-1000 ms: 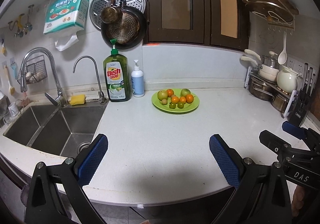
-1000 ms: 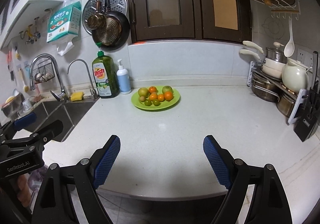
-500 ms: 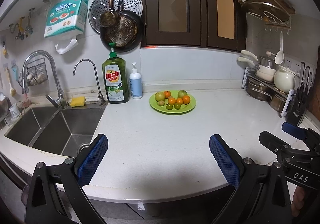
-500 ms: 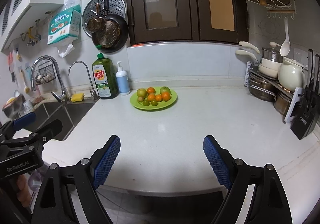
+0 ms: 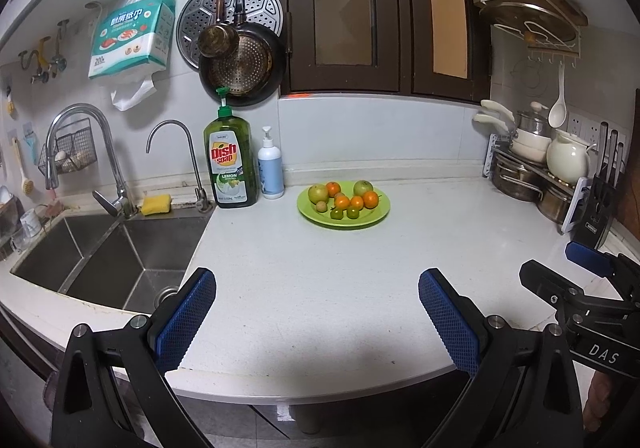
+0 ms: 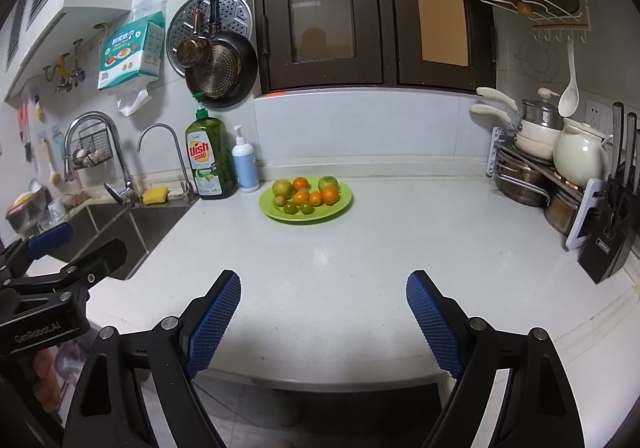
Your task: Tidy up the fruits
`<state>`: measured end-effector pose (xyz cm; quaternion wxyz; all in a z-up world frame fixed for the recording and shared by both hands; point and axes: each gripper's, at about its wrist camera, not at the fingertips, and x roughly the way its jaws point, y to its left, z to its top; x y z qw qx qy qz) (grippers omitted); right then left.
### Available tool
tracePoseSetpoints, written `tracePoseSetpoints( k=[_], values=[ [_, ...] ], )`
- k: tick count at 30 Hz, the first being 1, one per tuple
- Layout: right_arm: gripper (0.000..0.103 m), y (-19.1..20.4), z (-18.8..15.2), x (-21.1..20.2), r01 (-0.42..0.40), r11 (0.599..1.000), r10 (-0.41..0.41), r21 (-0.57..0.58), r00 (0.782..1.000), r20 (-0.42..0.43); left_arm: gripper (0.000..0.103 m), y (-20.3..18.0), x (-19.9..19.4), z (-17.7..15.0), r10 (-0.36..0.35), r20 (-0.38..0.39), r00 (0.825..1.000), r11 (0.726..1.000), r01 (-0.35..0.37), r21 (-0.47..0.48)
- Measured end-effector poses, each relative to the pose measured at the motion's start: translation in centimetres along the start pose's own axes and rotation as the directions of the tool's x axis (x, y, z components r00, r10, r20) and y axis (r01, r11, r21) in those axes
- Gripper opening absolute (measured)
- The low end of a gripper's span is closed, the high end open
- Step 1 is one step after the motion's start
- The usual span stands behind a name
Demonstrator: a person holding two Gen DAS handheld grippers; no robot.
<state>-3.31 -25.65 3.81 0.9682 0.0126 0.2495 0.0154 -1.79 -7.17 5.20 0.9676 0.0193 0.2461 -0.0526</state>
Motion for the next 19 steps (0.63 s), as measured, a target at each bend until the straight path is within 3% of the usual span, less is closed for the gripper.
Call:
tracePoseSetpoints(
  k=[19],
  values=[
    [0.086,0.2,-0.1,0.4,0.001,1.000,-0.001,0.000,1.000,-0.013,0.103,0.3,1.1,0.1,-0.001,-0.014,1.000,1.000,0.001,-0.005]
  ],
)
